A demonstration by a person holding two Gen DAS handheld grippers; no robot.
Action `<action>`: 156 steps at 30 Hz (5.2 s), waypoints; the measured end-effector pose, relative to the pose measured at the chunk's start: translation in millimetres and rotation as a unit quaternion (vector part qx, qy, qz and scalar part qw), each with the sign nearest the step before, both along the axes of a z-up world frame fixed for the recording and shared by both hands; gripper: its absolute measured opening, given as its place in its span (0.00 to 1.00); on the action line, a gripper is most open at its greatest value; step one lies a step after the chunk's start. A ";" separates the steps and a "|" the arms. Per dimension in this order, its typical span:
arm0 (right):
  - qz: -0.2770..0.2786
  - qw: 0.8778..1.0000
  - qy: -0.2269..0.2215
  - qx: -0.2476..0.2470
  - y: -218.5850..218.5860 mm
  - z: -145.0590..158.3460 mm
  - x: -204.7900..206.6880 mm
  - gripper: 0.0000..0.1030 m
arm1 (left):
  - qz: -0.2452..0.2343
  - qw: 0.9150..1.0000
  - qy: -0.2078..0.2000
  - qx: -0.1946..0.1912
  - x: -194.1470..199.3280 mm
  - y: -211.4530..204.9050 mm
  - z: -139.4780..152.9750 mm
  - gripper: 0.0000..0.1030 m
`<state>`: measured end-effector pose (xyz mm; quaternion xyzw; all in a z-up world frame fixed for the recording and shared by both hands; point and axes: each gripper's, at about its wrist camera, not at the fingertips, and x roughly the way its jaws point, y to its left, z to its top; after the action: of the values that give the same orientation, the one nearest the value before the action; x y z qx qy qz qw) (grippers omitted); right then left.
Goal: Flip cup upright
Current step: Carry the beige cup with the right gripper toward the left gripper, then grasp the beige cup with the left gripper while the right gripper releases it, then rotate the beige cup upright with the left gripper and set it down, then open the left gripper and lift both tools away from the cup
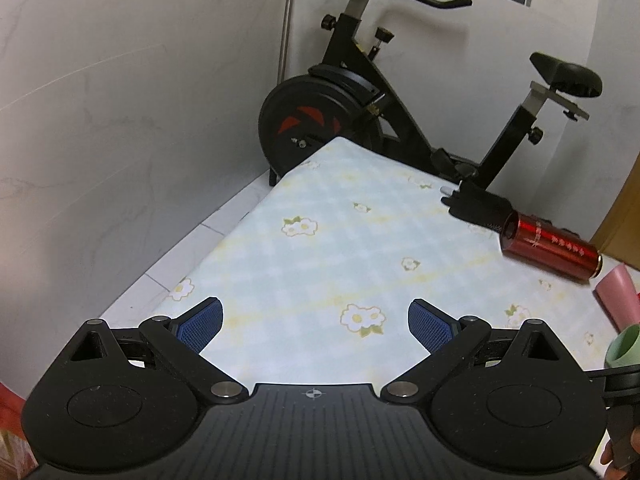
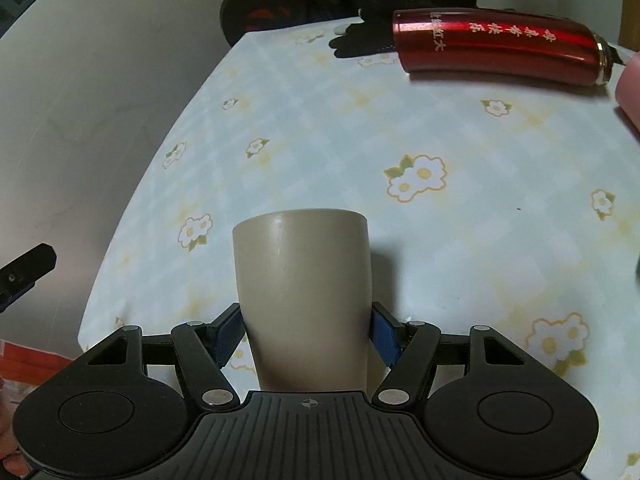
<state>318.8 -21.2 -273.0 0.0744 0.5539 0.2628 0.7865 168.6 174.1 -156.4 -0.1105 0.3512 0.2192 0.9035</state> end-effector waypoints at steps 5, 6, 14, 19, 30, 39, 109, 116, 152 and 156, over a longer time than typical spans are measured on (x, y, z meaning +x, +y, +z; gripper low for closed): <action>-0.004 1.000 -0.008 0.004 2.4 -7.3 0.7 0.61 | -0.006 1.000 0.009 0.005 1.2 -1.9 -0.2 0.97; -0.004 1.000 -0.010 0.005 1.3 -6.7 -0.2 0.61 | -0.007 1.000 0.010 0.005 1.5 -2.1 -0.3 0.97; 0.002 0.999 -0.034 0.003 -3.3 2.1 -8.2 0.62 | -0.023 1.000 0.015 -0.001 3.8 -9.4 -1.2 0.97; 0.010 0.999 -0.051 0.000 -5.8 10.3 -13.9 0.62 | -0.037 0.999 0.020 -0.009 9.6 -19.8 -4.5 0.97; -0.035 0.988 -0.148 -0.012 -55.1 47.5 -41.6 0.68 | -0.073 0.995 0.015 -0.062 23.5 -47.0 -14.6 0.97; -0.068 0.970 -0.230 -0.027 -106.8 70.2 -66.4 0.75 | -0.102 0.992 0.020 -0.064 41.0 -79.4 -22.5 0.97; -0.143 0.971 -0.190 -0.025 -160.8 43.7 -78.3 0.91 | -0.162 0.985 0.054 -0.027 79.3 -75.5 -61.3 0.69; -0.141 0.972 -0.187 -0.030 -157.6 43.0 -79.6 0.91 | -0.132 0.991 0.018 0.026 91.1 -76.8 -61.8 0.69; -0.149 0.969 -0.195 -0.025 -159.9 72.6 -90.8 0.96 | -0.142 0.989 0.042 0.015 58.7 -86.8 -19.1 0.88; -0.156 0.960 -0.232 -0.033 -159.3 102.8 -98.6 1.00 | -0.147 0.989 -0.006 0.030 43.3 -89.9 14.2 0.96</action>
<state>220.2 -180.5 -170.3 0.0706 0.3461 0.1283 0.9267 211.9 84.2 -142.1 -0.0315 0.3513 0.0936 0.9311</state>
